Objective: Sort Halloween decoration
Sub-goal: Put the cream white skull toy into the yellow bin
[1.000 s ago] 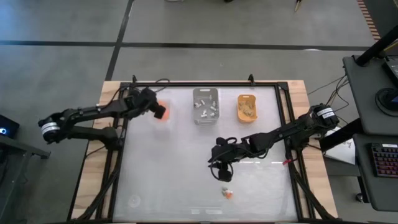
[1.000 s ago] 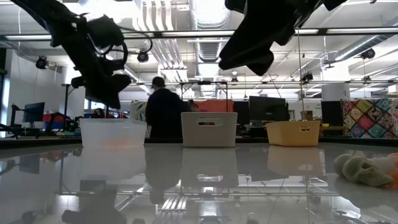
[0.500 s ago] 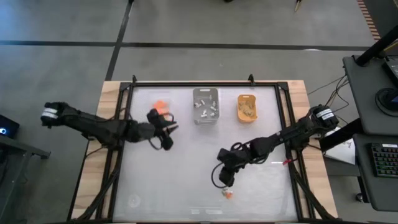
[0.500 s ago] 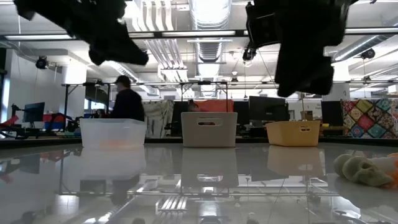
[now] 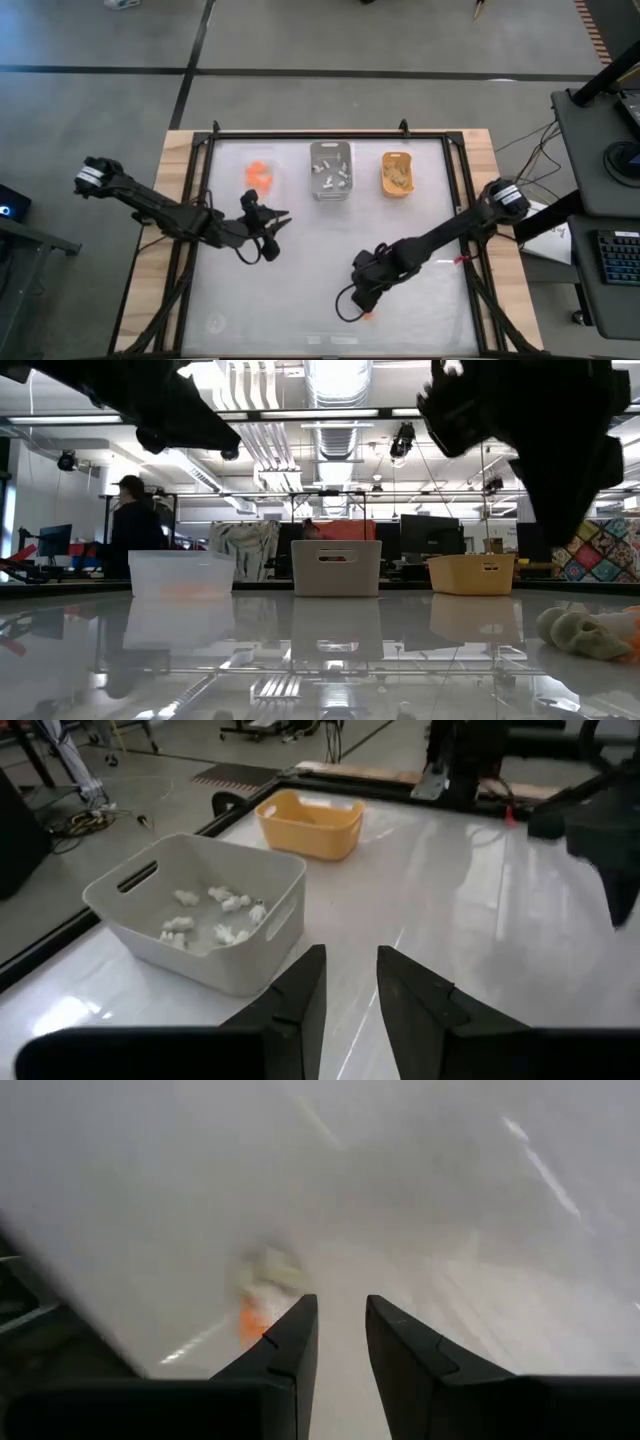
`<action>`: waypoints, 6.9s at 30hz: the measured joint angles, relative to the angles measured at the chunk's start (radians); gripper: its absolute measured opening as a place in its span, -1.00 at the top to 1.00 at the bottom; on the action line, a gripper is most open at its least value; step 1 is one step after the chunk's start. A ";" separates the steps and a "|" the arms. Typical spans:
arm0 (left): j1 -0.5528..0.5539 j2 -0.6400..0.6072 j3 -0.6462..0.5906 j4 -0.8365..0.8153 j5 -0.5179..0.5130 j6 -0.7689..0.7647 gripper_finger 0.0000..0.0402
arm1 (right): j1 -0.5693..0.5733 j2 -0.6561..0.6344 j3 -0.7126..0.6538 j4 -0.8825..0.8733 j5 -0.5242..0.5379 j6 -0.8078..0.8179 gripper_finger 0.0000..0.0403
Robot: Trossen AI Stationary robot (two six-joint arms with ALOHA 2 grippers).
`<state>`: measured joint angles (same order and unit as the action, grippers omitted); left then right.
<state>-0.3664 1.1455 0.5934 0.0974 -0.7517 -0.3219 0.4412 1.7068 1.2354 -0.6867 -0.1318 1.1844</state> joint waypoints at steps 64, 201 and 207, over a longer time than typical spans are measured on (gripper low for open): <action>0.002 0.012 0.000 0.104 0.000 0.193 0.62 | 0.057 0.307 0.295 -0.191 0.156 0.110 0.43; -0.002 0.113 0.001 0.271 0.002 0.182 0.63 | 0.032 0.189 0.083 0.231 0.395 -0.763 0.96; -0.013 0.112 0.001 0.279 0.002 0.182 0.63 | -0.008 0.184 -0.004 0.469 0.397 -0.842 0.96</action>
<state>-0.3796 1.2573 0.5941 0.3760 -0.7498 -0.1398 0.4332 1.8908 1.2311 -0.2173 0.2647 0.3426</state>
